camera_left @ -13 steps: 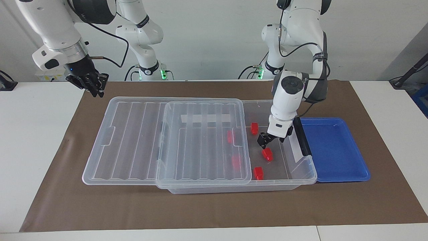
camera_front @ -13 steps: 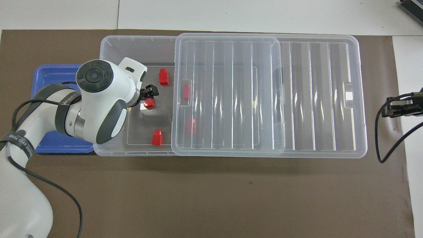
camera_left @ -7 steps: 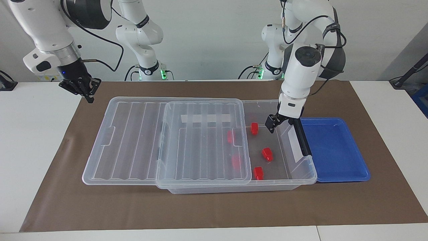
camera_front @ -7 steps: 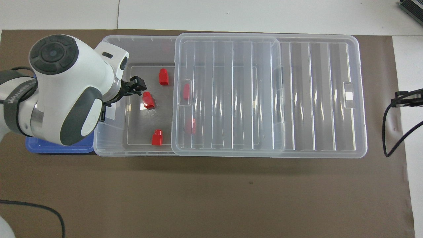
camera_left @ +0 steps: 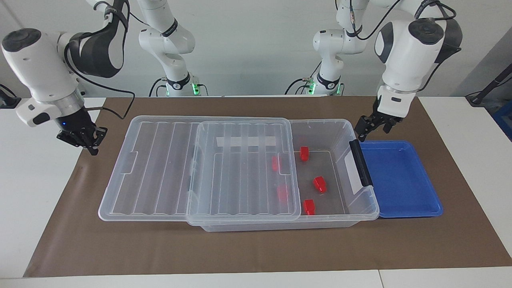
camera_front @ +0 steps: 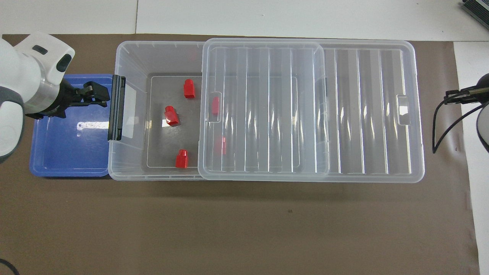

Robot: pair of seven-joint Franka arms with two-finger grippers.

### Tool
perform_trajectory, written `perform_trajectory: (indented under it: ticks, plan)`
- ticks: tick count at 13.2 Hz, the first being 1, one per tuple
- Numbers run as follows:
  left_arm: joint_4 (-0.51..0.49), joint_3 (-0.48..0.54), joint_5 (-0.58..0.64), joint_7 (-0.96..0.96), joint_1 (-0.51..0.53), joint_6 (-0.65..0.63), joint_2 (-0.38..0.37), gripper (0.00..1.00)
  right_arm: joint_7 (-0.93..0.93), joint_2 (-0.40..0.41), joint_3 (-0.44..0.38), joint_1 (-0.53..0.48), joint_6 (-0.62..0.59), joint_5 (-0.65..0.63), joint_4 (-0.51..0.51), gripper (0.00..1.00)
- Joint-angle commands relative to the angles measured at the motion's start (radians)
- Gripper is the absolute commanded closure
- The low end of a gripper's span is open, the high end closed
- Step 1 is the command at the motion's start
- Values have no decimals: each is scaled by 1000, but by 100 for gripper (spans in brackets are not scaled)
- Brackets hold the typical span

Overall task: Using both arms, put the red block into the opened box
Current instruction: 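Withdraw the left gripper while the right gripper reaches the lid, then slide the clear lid back over the box with the right gripper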

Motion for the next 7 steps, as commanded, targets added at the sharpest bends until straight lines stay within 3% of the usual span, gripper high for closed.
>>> perform_trajectory:
  ticks: [1, 7]
  plan:
    - [-13, -4, -15, 185, 53, -42, -36, 0, -25, 53, 6, -1, 54, 4, 6, 100]
    - [-21, -6, -15, 336, 88, -65, -45, 0, -14, 97, 14, 17, 114, 40, 3, 100]
